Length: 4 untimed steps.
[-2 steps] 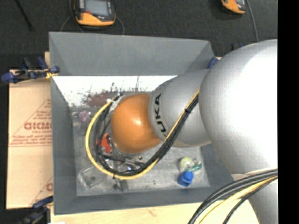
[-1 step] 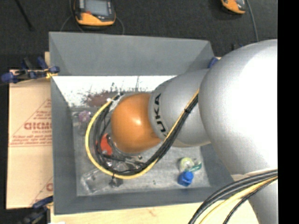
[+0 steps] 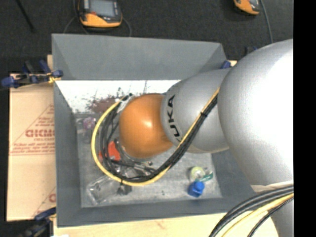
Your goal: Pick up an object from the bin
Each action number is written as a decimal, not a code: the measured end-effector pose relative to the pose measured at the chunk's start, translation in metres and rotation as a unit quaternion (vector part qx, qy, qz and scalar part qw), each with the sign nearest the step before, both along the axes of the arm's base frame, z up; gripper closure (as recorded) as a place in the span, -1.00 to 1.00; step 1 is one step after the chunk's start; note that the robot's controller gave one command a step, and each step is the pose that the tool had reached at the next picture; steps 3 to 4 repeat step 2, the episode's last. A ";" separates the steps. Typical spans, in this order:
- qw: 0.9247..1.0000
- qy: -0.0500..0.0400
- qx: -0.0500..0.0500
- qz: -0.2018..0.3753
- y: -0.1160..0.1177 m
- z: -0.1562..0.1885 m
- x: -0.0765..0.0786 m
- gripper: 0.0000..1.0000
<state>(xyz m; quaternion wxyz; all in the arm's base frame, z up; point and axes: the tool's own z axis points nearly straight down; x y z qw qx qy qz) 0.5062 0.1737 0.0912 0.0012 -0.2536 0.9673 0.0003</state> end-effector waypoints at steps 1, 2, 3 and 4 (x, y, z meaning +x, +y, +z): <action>1.000 -0.002 0.000 -0.003 -0.001 0.064 0.002 1.00; 1.000 0.000 -0.001 -0.007 -0.002 0.076 0.002 1.00; 1.000 0.000 -0.001 -0.007 -0.002 0.076 0.002 1.00; 1.000 0.000 -0.001 -0.007 -0.002 0.076 0.002 1.00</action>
Offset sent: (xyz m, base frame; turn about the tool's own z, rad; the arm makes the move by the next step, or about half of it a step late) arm -0.0001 -0.0001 0.0606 0.0000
